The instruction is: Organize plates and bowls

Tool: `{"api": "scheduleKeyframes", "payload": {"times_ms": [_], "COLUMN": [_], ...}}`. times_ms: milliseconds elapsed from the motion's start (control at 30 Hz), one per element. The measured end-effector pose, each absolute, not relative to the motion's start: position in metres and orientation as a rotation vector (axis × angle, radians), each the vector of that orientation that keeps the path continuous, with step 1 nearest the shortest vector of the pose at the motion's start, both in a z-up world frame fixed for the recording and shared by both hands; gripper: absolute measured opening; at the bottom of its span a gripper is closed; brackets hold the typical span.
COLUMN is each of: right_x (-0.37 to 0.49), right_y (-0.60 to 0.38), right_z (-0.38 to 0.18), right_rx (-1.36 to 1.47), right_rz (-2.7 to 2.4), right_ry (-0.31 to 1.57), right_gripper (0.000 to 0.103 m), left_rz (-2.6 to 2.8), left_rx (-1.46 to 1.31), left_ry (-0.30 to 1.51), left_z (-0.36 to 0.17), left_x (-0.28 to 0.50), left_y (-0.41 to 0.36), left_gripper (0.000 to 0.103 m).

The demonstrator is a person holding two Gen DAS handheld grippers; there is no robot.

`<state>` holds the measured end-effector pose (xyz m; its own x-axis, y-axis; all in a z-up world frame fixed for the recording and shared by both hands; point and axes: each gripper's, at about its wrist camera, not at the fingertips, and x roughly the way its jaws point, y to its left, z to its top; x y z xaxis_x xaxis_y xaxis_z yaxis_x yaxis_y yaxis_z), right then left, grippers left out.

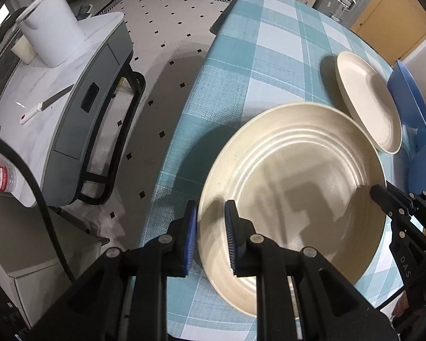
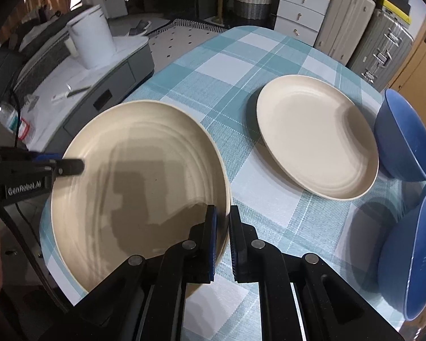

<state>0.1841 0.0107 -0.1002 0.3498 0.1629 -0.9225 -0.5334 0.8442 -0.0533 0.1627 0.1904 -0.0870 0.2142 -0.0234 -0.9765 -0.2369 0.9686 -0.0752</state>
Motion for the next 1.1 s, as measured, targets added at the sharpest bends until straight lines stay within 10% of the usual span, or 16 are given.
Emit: {"api": "scheduleKeyframes", "payload": {"times_ms": [1100], "right_x": [0.179], "right_y": [0.011], "right_z": [-0.119], "right_rx": [-0.436], "right_rz": [0.425], "right_ry": [1.109], "right_gripper": [0.010], "left_rz": [0.182], "left_rx": [-0.102], "left_ry": [1.332], "left_z": [-0.086], "left_x": [0.159], "left_y": [0.179], "left_gripper": [0.017]}}
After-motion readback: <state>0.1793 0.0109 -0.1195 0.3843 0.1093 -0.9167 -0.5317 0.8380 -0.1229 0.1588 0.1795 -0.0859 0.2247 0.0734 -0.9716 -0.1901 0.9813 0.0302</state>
